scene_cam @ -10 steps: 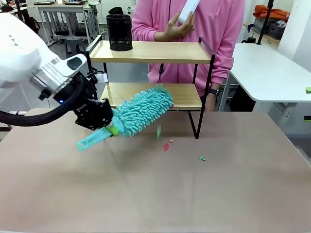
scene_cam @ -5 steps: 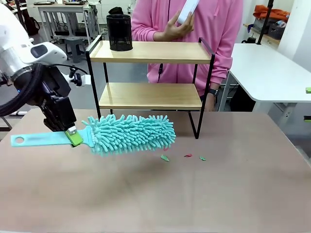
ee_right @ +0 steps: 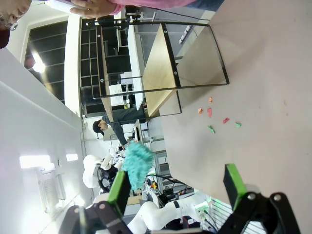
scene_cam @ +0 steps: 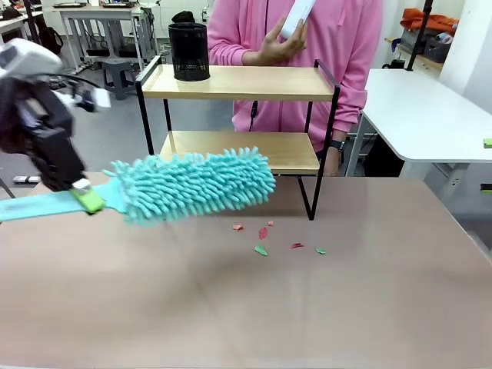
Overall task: Clean the shelf.
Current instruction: Clean the remaining tier of the Shelf with the Duster once objects are removed.
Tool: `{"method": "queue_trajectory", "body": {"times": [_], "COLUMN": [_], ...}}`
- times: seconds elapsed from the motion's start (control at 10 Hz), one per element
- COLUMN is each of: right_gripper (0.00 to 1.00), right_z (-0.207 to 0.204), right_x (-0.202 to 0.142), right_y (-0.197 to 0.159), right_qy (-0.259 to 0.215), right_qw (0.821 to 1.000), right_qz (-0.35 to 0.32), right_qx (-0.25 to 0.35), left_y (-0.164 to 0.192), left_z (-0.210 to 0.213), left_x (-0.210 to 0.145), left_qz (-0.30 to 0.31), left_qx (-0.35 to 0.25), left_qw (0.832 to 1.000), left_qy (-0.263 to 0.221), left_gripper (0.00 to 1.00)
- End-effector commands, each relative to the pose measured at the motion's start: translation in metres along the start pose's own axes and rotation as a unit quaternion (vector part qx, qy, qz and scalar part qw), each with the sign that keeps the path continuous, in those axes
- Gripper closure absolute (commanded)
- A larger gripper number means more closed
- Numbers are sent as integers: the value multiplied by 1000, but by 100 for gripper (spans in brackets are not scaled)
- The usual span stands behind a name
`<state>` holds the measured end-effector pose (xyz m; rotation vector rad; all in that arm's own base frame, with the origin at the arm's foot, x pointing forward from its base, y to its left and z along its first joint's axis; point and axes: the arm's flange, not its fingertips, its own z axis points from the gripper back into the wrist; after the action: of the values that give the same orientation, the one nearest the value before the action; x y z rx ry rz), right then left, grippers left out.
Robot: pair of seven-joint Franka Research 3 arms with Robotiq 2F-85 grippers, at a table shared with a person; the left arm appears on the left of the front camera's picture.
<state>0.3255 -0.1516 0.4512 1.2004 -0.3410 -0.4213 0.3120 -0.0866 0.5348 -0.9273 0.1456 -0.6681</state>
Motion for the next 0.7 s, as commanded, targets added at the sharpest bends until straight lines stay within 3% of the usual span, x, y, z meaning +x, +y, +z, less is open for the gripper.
{"method": "queue_trajectory", "body": {"times": [0.0,0.1,0.2,0.3,0.6], "right_gripper": [0,0,0,0,0], "right_z": [-2,-2,-2,-2,-2], "right_x": [1,1,1,1,1], "right_y": [1,1,1,1,1], "right_qy": [-4,-4,-4,-4,-4], "right_qw": [1000,1000,1000,1000,1000], "right_qz": [10,10,10,10,10], "right_qx": [9,9,9,9,9], "left_y": [-16,-21,-24,-25,-8], "left_z": [29,43,57,73,117], "left_x": [-74,-102,-129,-153,-216], "left_qz": [-66,-78,-85,-83,-55], "left_qx": [-26,-21,-23,-40,-60], "left_qw": [996,991,987,981,932], "left_qy": [-61,-103,-137,-171,-354], "left_gripper": [87,87,100,91,91]}}
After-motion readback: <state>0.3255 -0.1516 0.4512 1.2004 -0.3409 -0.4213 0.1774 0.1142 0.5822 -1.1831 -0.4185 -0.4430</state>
